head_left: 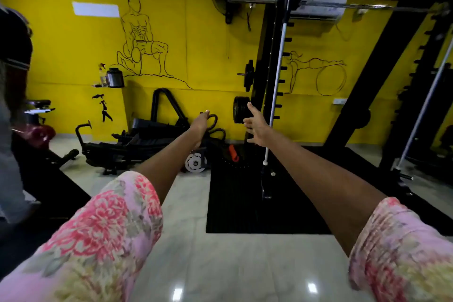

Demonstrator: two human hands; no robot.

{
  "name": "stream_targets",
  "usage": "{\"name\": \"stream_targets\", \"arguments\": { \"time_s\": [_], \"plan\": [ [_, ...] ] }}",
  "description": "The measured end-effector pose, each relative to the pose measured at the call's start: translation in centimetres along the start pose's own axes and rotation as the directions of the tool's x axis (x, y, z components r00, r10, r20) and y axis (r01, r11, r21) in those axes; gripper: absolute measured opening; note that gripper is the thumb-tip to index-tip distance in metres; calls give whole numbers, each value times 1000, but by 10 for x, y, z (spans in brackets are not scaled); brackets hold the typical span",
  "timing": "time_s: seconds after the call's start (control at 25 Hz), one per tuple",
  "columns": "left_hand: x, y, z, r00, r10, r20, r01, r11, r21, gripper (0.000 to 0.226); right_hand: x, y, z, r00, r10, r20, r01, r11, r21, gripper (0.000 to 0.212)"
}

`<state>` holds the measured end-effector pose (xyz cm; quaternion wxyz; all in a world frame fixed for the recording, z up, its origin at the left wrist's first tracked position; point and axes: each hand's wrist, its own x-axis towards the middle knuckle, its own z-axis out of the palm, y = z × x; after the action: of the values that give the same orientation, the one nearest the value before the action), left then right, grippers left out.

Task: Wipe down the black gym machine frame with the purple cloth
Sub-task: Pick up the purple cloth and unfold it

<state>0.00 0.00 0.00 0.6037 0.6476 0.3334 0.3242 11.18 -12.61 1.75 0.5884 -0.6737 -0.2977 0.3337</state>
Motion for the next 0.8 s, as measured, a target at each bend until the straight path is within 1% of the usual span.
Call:
{"name": "stream_targets", "arguments": {
  "time_s": [0.12, 0.16, 0.32, 0.48, 0.68, 0.8],
  "plan": [
    [43, -3, 2, 998, -26, -57, 25, 999, -24, 53, 50, 2, 7, 999, 40, 3, -40, 999, 14, 75],
    [61, -7, 3, 998, -31, -46, 29, 999, -30, 52, 71, 6, 10, 999, 38, 26, -38, 999, 1, 74],
    [150, -17, 7, 993, -82, -83, 78, 996, -51, 53, 159, 16, 22, 999, 40, 10, -40, 999, 14, 67],
    [247, -18, 6, 995, -81, -64, 78, 995, -55, 55, 261, 2, 29, 997, 76, -8, -76, 997, 11, 72],
    [377, -10, 1, 990, -85, -113, 81, 996, -34, 58, 390, -21, 36, 999, 33, -2, -33, 999, 4, 73],
    [438, -23, 4, 988, -112, -106, 110, 994, -25, 53, 458, -14, 41, 997, 78, 11, -78, 997, -5, 75]
  ]
}}
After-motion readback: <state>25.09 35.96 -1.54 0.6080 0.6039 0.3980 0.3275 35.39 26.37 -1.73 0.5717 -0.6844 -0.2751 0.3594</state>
